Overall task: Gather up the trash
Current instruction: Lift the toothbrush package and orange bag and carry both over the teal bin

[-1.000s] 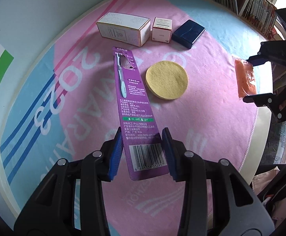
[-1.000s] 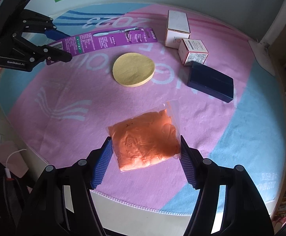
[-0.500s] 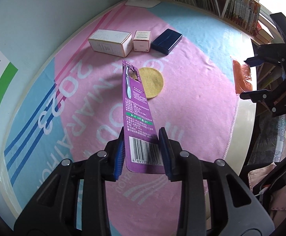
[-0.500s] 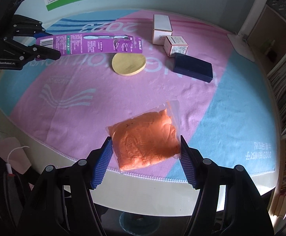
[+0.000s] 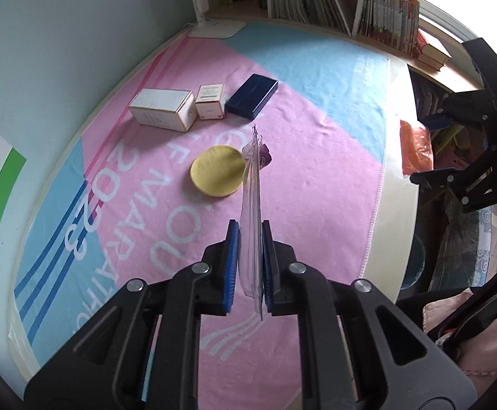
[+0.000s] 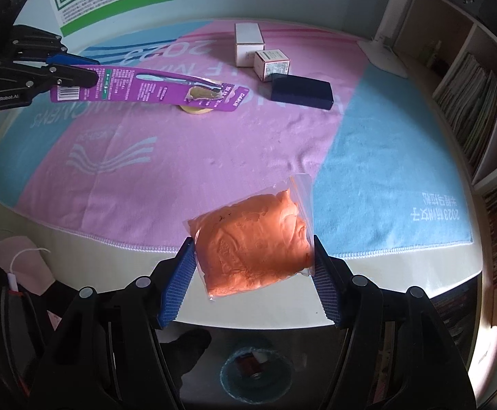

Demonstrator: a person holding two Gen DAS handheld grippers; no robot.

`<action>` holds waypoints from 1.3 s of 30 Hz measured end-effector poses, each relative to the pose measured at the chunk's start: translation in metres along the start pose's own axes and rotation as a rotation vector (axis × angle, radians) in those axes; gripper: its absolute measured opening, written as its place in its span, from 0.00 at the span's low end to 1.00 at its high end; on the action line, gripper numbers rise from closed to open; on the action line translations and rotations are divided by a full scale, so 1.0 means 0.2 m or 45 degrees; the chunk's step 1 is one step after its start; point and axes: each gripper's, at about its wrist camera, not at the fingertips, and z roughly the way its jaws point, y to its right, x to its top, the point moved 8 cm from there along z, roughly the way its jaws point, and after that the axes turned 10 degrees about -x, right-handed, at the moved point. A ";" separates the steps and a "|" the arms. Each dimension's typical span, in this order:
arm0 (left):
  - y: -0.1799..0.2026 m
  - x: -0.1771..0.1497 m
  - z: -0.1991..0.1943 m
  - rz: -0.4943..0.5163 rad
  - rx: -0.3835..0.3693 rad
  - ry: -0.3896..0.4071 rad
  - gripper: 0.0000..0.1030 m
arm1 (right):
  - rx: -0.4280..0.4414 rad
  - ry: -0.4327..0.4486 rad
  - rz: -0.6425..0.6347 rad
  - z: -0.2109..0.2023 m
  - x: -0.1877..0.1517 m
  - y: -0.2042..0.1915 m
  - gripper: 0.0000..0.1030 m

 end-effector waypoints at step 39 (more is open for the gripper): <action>1.37 0.33 0.35 0.817 -0.428 -0.129 0.10 | -0.267 -0.227 0.749 -0.32 -1.15 0.48 0.64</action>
